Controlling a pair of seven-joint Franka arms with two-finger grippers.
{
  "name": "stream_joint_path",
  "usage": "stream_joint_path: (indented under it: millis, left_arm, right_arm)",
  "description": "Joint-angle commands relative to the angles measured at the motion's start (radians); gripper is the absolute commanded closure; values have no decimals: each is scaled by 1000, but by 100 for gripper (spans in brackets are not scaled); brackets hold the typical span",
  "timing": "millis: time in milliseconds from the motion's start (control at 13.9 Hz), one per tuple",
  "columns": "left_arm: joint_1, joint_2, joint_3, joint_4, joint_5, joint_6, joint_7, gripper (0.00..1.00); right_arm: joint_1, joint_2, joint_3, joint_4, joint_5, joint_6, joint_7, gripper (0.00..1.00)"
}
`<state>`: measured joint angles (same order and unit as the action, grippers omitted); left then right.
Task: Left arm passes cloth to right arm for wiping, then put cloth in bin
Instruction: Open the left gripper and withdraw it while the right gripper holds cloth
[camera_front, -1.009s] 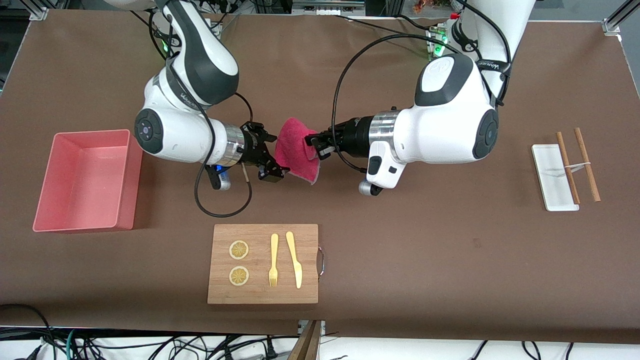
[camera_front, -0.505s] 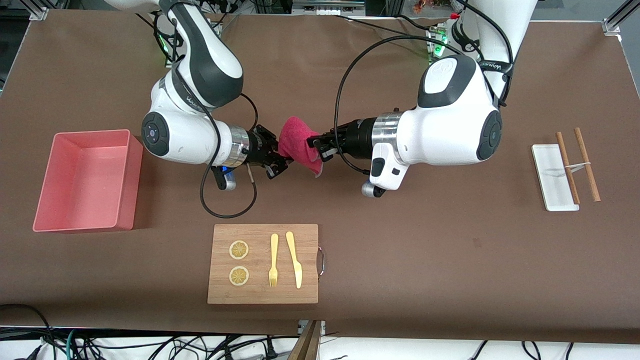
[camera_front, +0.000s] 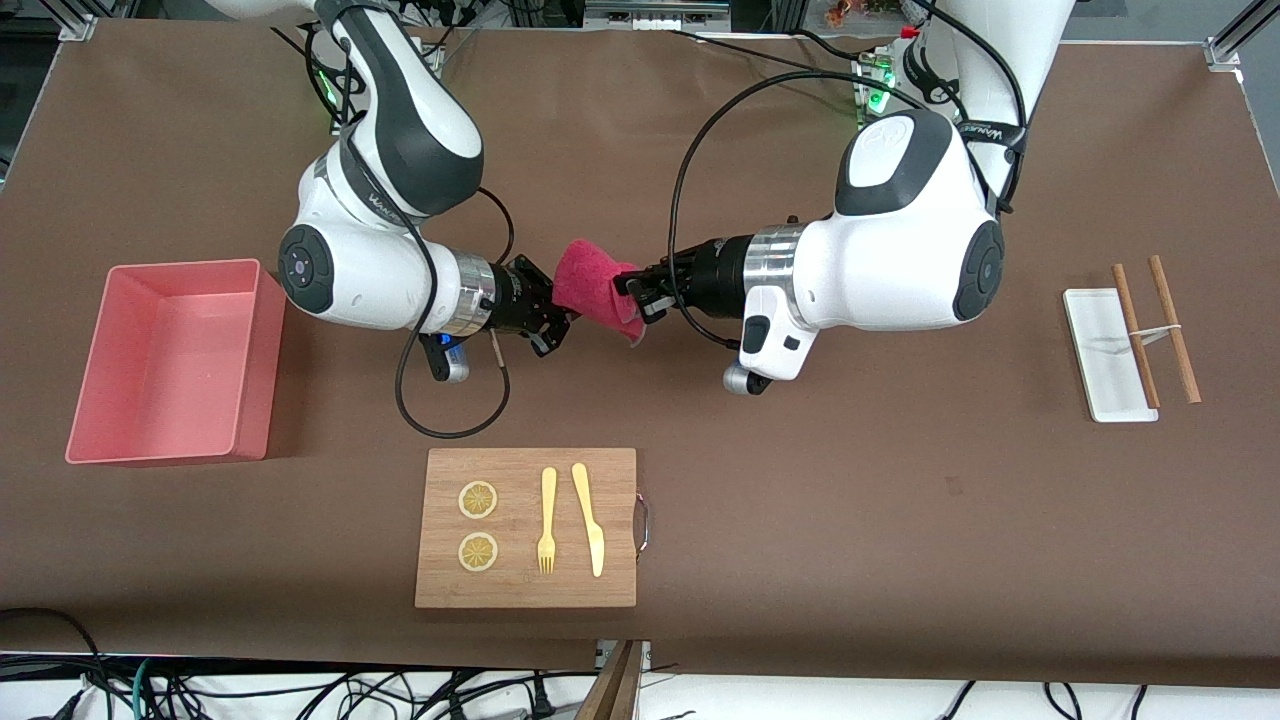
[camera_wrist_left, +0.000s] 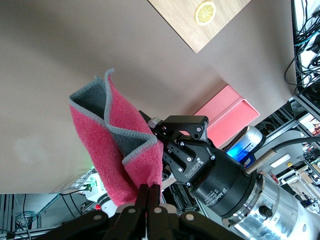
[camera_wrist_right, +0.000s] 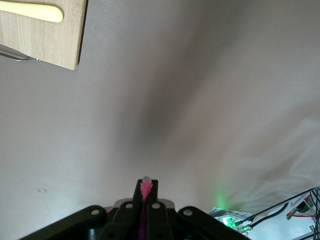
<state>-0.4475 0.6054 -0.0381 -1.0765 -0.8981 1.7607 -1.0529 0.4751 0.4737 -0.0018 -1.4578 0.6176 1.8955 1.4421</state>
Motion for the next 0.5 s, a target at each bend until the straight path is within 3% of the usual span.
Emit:
stream_joint_path:
  millis: [0, 144, 433]
  left_arm:
    - [0, 13, 9, 32, -9, -9, -9, 97]
    - [9, 10, 10, 29, -5, -10, 1, 0]
    - [62, 7, 10, 29, 13, -88, 2, 0]
  right_arm:
    - [-4, -9, 0, 2, 13, -10, -3, 100]
    - [-4, -9, 0, 1, 8, -12, -3, 100]
    - [-1, -10, -1, 2, -6, -18, -38, 100]
